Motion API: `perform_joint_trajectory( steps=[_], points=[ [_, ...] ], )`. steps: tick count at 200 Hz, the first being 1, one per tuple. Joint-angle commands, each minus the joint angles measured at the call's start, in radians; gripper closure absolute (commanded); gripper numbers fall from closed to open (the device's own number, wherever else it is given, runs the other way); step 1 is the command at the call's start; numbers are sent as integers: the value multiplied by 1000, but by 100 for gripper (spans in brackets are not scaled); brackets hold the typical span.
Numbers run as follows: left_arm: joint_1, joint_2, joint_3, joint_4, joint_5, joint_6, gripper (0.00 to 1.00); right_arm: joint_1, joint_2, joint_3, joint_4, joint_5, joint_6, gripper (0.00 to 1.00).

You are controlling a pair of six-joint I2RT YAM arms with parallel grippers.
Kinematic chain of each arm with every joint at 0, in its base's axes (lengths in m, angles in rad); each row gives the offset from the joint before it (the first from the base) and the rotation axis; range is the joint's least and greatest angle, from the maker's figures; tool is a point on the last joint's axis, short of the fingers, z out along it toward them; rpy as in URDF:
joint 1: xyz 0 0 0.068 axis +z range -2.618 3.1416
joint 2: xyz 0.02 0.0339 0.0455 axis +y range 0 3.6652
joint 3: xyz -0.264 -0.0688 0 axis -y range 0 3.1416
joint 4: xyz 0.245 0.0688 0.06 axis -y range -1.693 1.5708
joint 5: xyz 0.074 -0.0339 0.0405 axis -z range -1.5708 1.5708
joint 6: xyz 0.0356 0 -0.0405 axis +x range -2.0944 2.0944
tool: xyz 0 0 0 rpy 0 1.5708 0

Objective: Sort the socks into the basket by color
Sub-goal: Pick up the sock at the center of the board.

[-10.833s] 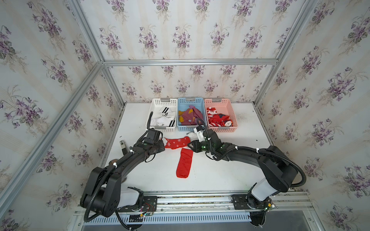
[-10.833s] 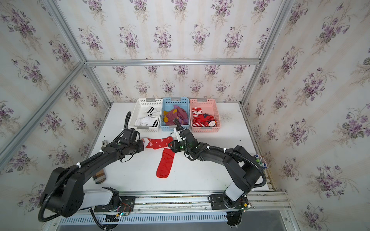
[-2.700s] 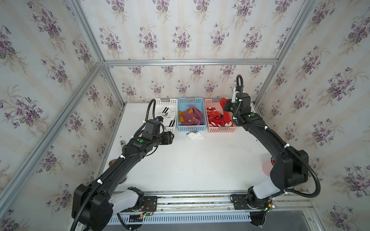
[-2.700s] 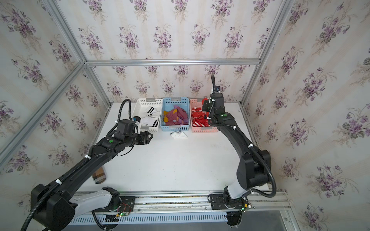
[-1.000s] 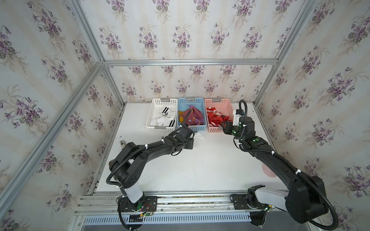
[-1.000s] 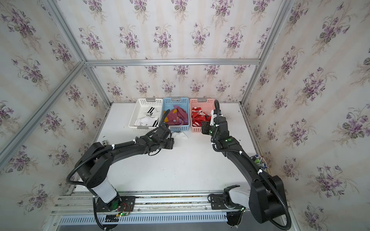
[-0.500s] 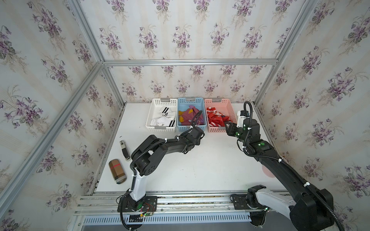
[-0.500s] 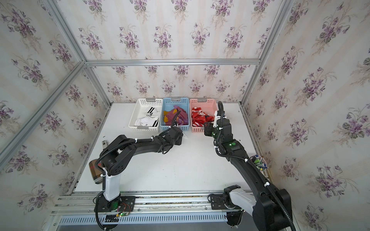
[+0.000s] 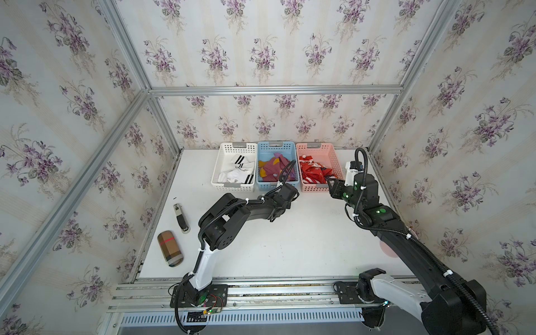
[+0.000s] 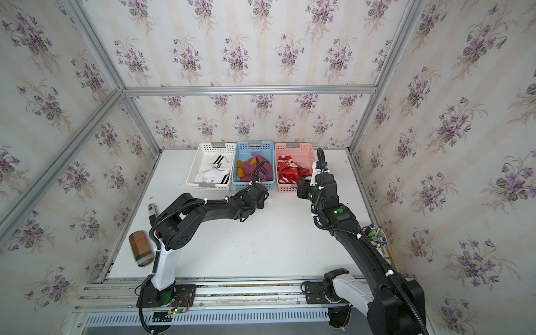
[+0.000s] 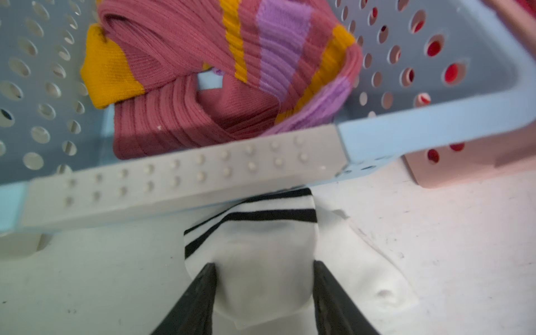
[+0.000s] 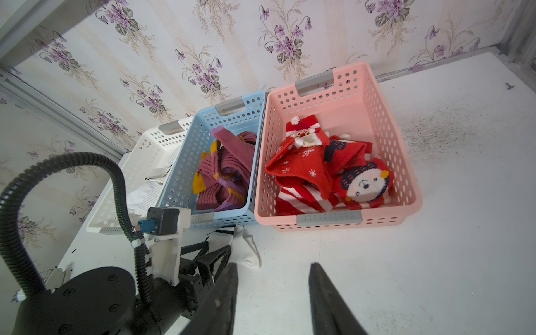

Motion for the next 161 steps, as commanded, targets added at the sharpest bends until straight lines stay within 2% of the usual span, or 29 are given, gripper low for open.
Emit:
perform_joint_trajectory(
  steps=[1,40,71,118,161],
  points=[
    [0,0,12,13,-10,2,57,0,-9,-1,-12,20,-6,58],
    [0,-25,-15,19,0,9,73,0,-19,-13,-4,25,-2,58],
    [-1,-47,-43,22,18,16,81,1,-18,-21,3,20,3,58],
    [-2,-136,-124,22,26,10,85,1,-25,-35,13,19,11,58],
    [-2,-275,-227,6,46,-22,86,1,-18,-47,35,6,25,58]
  ],
)
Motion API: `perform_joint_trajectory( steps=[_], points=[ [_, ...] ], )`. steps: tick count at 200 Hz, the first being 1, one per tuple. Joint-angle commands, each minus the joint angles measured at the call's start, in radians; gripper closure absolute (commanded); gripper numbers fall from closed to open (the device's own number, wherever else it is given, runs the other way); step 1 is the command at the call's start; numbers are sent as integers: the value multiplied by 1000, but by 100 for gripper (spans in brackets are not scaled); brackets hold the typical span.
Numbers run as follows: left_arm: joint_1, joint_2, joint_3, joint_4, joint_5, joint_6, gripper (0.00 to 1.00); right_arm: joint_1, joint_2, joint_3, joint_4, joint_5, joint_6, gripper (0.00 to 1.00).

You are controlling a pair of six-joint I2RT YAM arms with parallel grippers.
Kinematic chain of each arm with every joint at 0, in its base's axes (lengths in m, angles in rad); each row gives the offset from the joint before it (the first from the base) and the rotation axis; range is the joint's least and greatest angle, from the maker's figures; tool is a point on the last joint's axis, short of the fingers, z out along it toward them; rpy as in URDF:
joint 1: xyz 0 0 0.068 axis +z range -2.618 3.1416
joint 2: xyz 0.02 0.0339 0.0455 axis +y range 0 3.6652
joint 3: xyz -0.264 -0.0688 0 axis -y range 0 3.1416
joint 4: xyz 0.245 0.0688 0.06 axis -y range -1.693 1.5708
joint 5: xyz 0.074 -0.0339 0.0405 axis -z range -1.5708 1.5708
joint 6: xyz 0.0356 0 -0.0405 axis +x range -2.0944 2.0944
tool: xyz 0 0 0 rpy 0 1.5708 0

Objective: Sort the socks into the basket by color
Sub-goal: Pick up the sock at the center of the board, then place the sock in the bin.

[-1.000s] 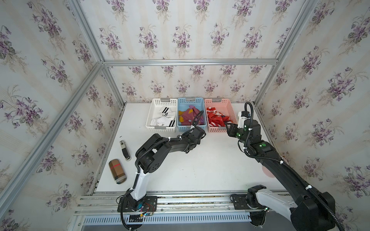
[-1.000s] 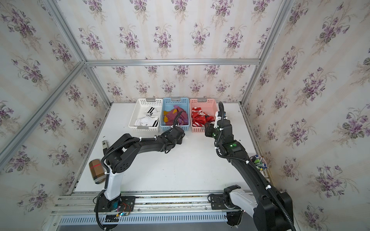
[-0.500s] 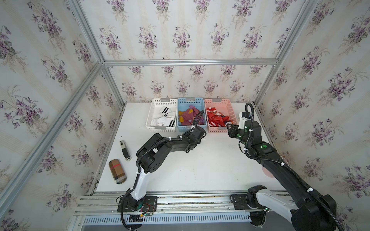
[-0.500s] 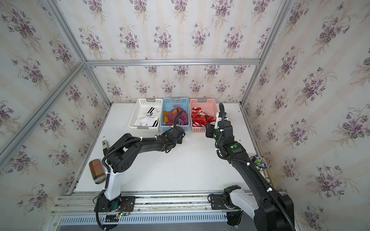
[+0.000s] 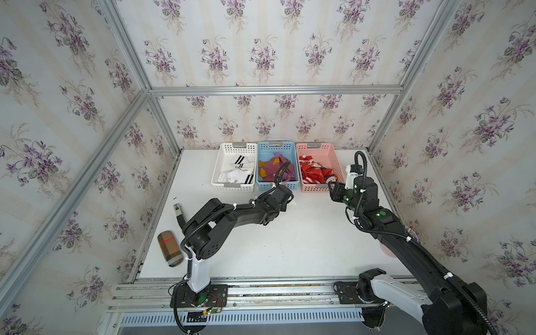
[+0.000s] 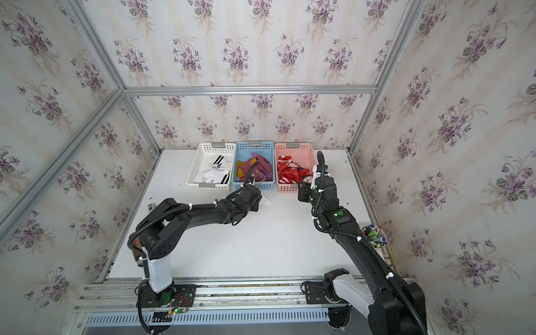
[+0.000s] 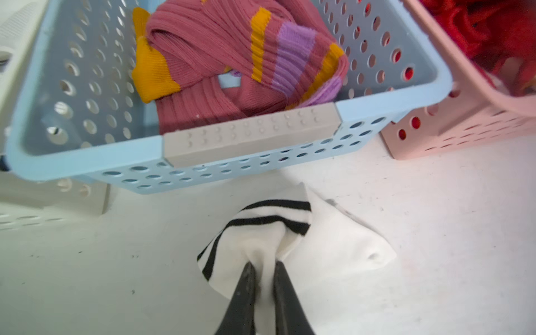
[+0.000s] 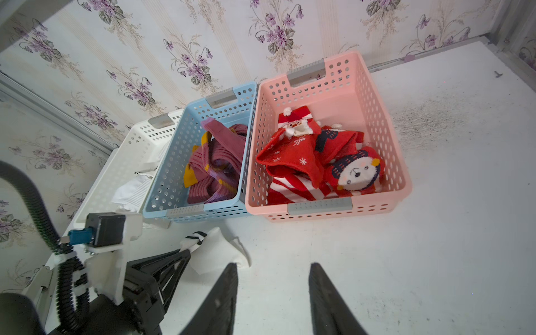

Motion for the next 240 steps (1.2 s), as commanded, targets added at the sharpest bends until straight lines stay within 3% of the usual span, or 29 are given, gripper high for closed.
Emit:
perform_joint_trajectory(
  steps=[1,33,90,139,178,218,240],
  points=[
    [-2,-64,-44,3,12,-27,86,1,3,-4,36,-10,20,58],
    [-2,-194,-90,-71,49,-17,86,1,1,-14,57,-24,34,58],
    [1,-395,55,-420,139,95,86,1,-8,-22,70,-35,43,58],
    [26,-519,163,-560,180,128,85,1,-12,-32,73,-46,50,58],
    [135,-530,168,-539,288,114,86,1,-5,-32,66,-69,49,58],
    [259,-416,270,-570,346,128,88,1,-24,-53,66,-74,56,58],
    [331,-373,276,-492,410,110,88,1,-28,-52,66,-70,56,58]
  ],
)
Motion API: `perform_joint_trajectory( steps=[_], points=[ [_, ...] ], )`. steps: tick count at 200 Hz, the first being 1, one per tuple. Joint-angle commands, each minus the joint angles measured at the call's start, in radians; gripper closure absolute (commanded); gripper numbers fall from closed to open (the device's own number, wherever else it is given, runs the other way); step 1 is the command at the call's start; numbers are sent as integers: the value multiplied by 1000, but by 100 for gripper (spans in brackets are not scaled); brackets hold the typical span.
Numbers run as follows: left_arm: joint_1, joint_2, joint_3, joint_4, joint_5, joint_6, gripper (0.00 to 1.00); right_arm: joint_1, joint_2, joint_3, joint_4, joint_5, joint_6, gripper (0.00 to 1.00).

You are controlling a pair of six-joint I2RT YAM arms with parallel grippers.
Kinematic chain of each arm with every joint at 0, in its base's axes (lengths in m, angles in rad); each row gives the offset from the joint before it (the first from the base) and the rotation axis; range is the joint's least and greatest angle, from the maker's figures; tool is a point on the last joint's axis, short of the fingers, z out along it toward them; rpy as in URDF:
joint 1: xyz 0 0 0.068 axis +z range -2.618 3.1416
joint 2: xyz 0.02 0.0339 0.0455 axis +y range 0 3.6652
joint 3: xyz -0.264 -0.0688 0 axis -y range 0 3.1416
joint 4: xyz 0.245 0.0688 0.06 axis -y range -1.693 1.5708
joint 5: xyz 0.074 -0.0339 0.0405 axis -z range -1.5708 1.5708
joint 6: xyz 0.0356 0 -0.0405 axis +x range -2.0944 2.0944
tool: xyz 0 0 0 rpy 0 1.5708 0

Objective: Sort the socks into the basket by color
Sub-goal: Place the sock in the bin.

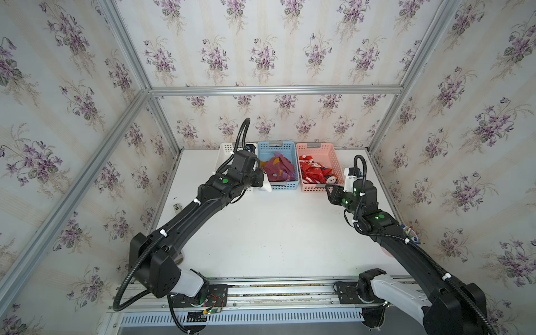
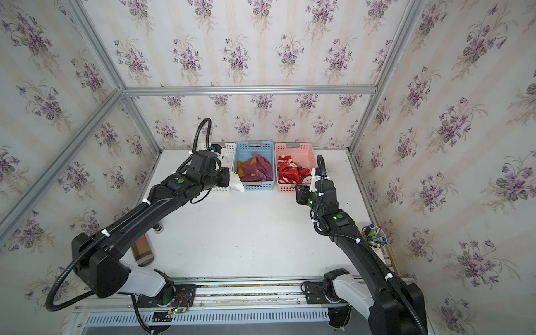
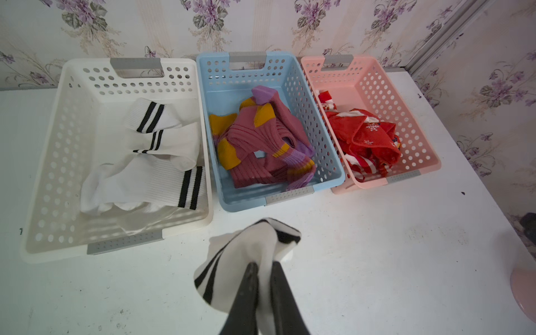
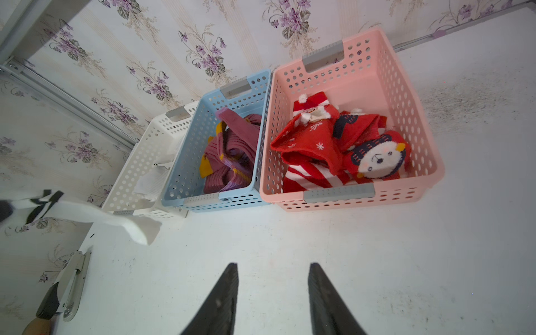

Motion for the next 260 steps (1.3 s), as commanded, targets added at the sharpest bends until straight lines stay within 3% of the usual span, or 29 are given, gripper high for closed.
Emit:
perform_joint_trajectory(
  steps=[1,39,105,186,260],
  points=[
    [57,34,15,60,83,-5,88,1,-9,0,21,1,15,58],
    [166,154,113,102,110,-17,89,1,-4,5,15,-3,10,58],
    [279,403,361,148,108,-10,89,1,-29,23,-33,22,-9,58],
    [345,573,531,118,69,31,89,1,-41,27,-55,32,-15,58],
    [378,678,668,60,136,63,82,1,-20,31,-45,23,-8,58]
  ],
)
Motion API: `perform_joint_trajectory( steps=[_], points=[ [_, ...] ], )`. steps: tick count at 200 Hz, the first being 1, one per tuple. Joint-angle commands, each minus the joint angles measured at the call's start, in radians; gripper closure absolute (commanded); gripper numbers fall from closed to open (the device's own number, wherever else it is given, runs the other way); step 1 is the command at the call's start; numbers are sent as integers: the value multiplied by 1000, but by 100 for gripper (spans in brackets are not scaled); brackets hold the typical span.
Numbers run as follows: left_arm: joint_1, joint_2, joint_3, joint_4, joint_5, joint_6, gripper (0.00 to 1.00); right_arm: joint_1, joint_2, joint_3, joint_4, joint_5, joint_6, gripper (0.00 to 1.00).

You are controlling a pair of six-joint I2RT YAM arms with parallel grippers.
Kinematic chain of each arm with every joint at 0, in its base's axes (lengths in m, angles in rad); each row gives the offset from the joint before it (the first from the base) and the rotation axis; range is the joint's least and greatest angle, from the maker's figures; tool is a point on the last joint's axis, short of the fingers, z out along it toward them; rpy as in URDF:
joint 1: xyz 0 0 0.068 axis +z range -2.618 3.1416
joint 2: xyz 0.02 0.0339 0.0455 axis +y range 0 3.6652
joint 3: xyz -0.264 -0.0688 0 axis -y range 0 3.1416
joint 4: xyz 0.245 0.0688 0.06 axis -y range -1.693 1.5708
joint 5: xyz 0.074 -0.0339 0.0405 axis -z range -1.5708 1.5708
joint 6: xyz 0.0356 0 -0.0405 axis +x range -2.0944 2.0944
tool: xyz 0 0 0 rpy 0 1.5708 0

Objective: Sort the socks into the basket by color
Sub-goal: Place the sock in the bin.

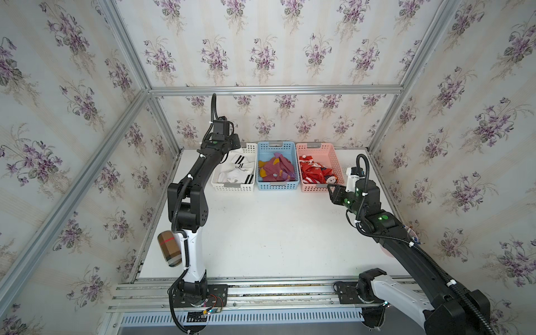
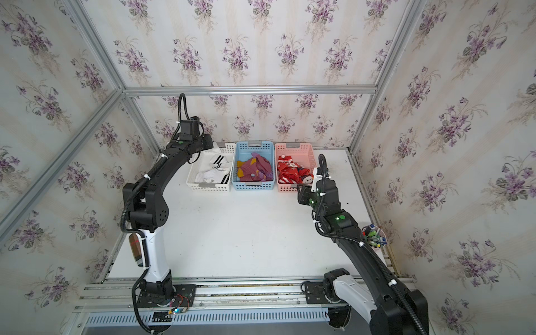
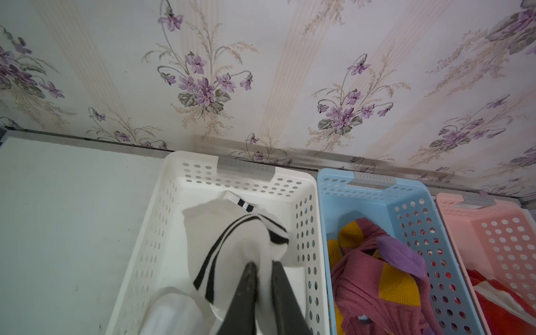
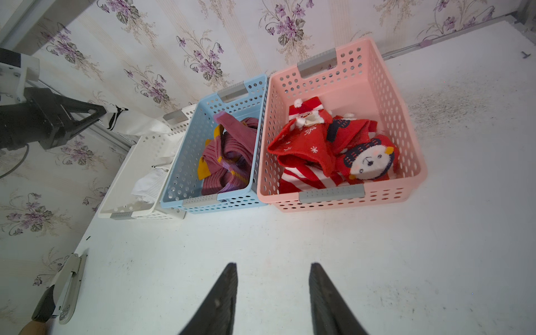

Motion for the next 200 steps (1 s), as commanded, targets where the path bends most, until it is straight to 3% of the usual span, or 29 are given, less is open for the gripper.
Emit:
perform_joint_trajectory(
  steps=[1,11,31,104,127,165,200],
  points=[
    [4,28,35,-20,24,20,82,1,5,2,18,0,3,58],
    [6,40,43,-26,22,20,79,1,5,0,20,0,3,58],
    [6,50,35,-31,11,13,60,1,9,0,20,0,5,58],
    [7,-52,-99,16,8,-12,49,1,17,-3,34,-8,9,57],
    [7,-148,-210,68,9,-19,46,0,18,-6,45,-8,13,57],
    [4,-398,-525,268,-26,-39,26,1,18,-9,65,18,15,52],
    [1,-575,-632,176,-59,-7,20,-1,-8,-42,117,58,13,37]
  ],
)
